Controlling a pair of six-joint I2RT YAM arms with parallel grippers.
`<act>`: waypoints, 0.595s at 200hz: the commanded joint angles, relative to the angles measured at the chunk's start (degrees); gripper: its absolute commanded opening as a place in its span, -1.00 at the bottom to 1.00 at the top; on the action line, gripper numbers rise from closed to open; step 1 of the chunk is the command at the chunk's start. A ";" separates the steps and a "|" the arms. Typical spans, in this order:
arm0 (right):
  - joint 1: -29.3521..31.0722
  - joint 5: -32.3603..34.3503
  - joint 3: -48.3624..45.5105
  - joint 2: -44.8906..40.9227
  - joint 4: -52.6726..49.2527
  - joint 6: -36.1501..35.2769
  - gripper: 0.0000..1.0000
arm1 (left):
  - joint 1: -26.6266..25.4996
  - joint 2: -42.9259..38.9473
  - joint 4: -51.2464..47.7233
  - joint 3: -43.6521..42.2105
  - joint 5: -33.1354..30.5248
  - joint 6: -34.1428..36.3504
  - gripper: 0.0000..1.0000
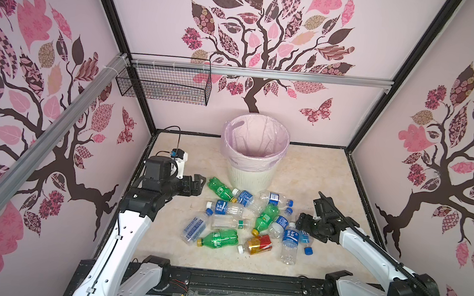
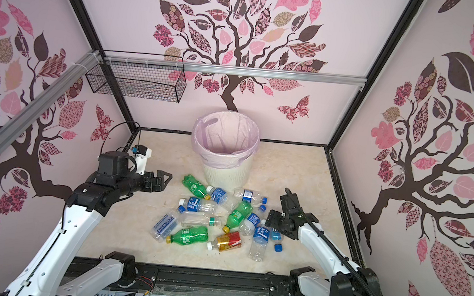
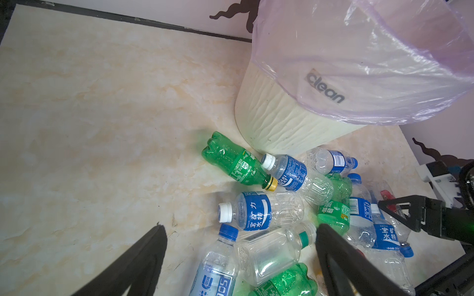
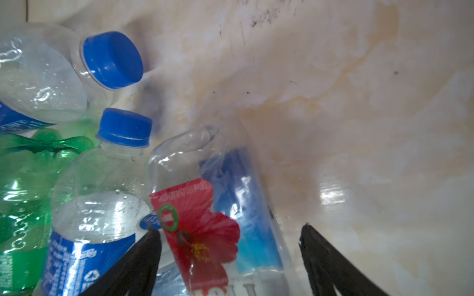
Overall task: Throw the plastic bottles in the bin
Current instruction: 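Return the left arm toward the pile while the right gripper grasps the red-labelled bottle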
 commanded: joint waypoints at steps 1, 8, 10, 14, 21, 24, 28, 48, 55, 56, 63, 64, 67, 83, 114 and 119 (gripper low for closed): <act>0.37 2.43 -0.19 1.33 1.58 0.65 0.69 | -0.03 0.24 1.02 -0.78 -0.16 0.94 0.89; 0.37 3.74 -0.32 1.32 2.04 0.63 0.66 | -0.03 0.41 1.05 -0.70 -0.13 1.00 0.89; 0.35 4.06 -0.39 1.39 2.20 0.67 0.65 | -0.03 0.40 1.01 -0.67 -0.13 1.01 0.89; 0.37 4.80 -0.50 1.41 2.42 0.67 0.63 | -0.02 0.49 0.98 -0.67 -0.13 1.12 0.89; 0.37 5.92 -0.50 1.53 2.70 0.66 0.59 | -0.01 0.56 0.98 -0.67 -0.22 1.15 0.89; 0.37 6.32 -0.42 1.58 2.78 0.68 0.58 | -0.03 0.60 1.04 -0.62 -0.22 1.10 0.89; 0.37 6.90 -0.41 1.70 2.95 0.66 0.57 | 0.02 0.65 0.91 -0.58 -0.22 1.14 0.89; 0.37 8.87 -0.41 2.73 4.26 0.34 0.50 | 0.02 0.45 0.79 -0.88 -0.22 1.13 0.88; 0.37 9.15 -0.35 3.40 4.74 0.25 0.49 | -0.02 0.43 0.74 -0.93 -0.30 1.16 0.88; 0.37 9.18 -0.34 3.49 4.83 0.20 0.49 | -0.03 0.43 0.73 -0.93 -0.30 1.12 0.88; 0.37 9.47 -0.25 4.24 5.29 0.18 0.47 | -0.01 0.43 0.63 -1.02 -0.31 1.15 0.88; 0.33 9.52 -0.29 4.35 5.37 0.17 0.47 | -0.02 0.43 0.63 -1.02 -0.31 1.12 0.88; 0.37 9.60 -0.18 4.62 5.56 0.17 0.46 | -0.03 0.43 0.69 -1.06 -0.31 1.16 0.88; 0.37 9.93 0.16 5.97 6.63 -0.10 0.39 | 0.04 0.59 0.50 -1.20 -0.74 1.15 0.88; 0.37 11.15 1.55 6.43 6.92 -1.66 0.08 | -0.02 0.39 0.08 -2.10 -1.54 1.12 0.88; 0.37 11.44 1.83 6.31 6.66 -1.95 0.04 | -0.03 0.34 0.09 -2.29 -1.62 1.16 0.88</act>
